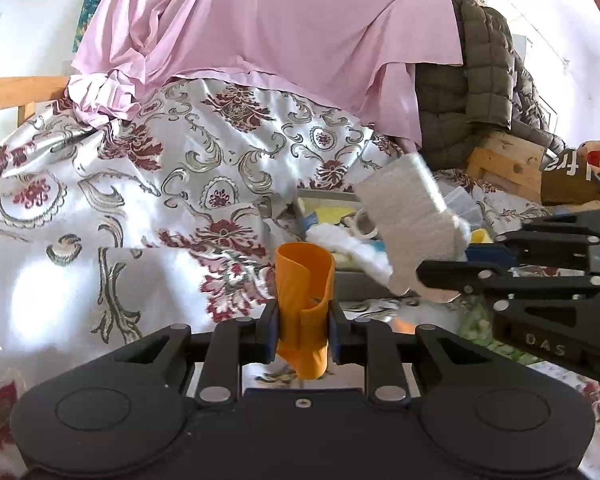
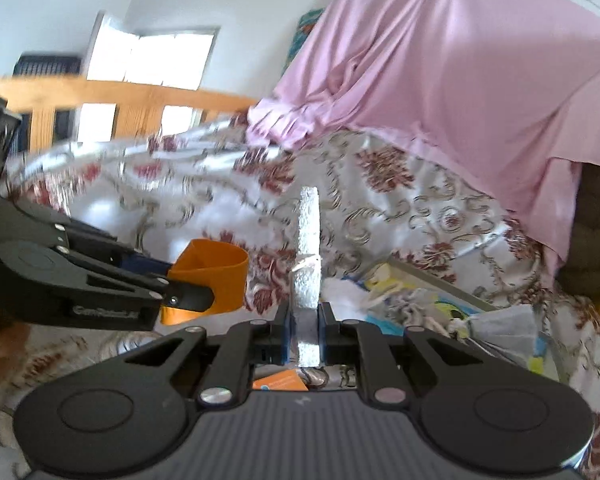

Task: Organize soft objects
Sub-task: 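Carry the orange band and white sponge over the frog tray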

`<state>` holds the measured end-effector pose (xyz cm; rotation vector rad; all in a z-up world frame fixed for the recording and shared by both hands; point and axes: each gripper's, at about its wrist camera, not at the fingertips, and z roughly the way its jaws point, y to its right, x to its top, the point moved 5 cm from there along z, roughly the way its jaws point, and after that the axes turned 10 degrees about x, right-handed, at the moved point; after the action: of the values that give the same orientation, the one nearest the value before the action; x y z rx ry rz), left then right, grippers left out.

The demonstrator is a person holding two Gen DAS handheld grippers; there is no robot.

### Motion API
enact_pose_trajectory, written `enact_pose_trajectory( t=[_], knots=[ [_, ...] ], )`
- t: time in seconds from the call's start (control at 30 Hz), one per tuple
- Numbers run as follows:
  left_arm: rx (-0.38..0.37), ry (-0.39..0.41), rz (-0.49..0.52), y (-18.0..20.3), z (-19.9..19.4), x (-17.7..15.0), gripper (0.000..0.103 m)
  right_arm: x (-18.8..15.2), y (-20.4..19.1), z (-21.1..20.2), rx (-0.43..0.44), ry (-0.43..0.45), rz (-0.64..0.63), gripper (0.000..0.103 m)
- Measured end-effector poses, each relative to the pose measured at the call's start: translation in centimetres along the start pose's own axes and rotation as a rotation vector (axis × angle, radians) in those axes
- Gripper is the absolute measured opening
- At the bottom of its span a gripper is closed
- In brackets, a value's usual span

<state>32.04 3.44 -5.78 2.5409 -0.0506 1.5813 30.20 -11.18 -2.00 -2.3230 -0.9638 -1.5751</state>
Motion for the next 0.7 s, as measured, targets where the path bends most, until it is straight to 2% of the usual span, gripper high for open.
enact_pose_trajectory(
  t=[0.3, 0.5, 0.7],
  knots=[
    [0.128, 0.059, -0.055, 3.2, -2.9, 3.1, 0.026, -1.0, 3.1, -4.0, 0.002, 0.136, 0.156, 0.014],
    [0.188, 0.088, -0.03, 5.5, -2.8, 4.7, 0.026, -1.3, 5.7, -2.8, 0.048, 0.185, 0.218, 0.014],
    [0.225, 0.129, 0.053, 8.5, -1.0, 6.8, 0.027, -1.7, 10.0, -1.2, 0.06, 0.274, 0.345, 0.014]
  ],
)
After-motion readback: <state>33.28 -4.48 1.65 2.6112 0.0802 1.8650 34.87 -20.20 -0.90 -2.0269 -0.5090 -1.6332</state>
